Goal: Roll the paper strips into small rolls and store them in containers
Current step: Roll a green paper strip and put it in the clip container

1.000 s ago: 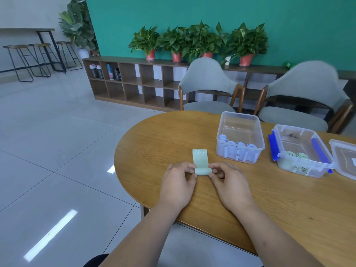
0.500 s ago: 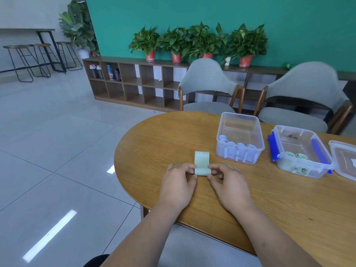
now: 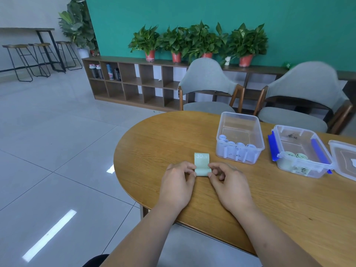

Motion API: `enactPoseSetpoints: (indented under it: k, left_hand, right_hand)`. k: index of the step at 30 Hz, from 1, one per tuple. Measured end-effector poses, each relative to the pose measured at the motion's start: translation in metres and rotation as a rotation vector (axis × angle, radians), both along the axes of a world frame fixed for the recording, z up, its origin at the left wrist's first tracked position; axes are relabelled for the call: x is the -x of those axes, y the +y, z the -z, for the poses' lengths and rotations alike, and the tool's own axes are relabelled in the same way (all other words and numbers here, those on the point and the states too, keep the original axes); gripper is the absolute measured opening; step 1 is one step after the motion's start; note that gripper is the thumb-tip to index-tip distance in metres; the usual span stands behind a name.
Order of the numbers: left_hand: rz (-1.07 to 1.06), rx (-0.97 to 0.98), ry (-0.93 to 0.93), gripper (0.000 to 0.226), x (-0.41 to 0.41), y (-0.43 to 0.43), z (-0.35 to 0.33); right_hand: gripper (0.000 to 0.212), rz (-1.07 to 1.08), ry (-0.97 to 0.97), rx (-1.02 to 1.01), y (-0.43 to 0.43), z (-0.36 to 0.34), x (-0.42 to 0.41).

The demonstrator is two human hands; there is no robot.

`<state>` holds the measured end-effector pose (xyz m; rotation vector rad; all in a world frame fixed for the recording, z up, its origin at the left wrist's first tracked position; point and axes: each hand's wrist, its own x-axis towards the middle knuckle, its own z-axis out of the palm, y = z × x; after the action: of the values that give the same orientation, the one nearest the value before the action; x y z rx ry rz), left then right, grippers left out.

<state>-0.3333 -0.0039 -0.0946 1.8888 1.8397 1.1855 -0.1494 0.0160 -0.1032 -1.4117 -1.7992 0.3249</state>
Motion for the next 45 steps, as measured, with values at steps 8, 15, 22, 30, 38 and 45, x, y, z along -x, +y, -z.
enactPoseSetpoints:
  k: [8,15,22,30,38,45]
  left_hand:
    - [0.011,0.009,0.011,0.027,0.0003,0.0012,0.0021]
    - [-0.001,0.025,-0.020,0.024,0.0003,0.0007,-0.0005]
    - [0.005,0.005,-0.015,0.023,-0.0002,0.0014,0.0022]
    - [0.000,0.018,-0.043,0.023,0.0004,0.0001,-0.0009]
    - [0.019,-0.005,-0.007,0.023,-0.0005,0.0012,0.0023]
    - [0.011,0.018,-0.041,0.027,0.0005,0.0018,0.0011]
  right_hand:
    - [0.029,-0.001,-0.048,-0.008,0.0010,0.0009,-0.0005]
    - [0.026,-0.014,-0.022,-0.016,-0.0004,0.0005,-0.0001]
    - [0.026,0.004,-0.041,-0.033,0.0010,0.0022,0.0003]
    - [0.024,-0.003,-0.013,-0.007,-0.0022,-0.0015,0.0002]
    - [0.025,0.005,-0.019,-0.035,-0.0019,-0.0005,0.0017]
    - [0.024,0.007,-0.016,-0.020,-0.0022,-0.0010,-0.0003]
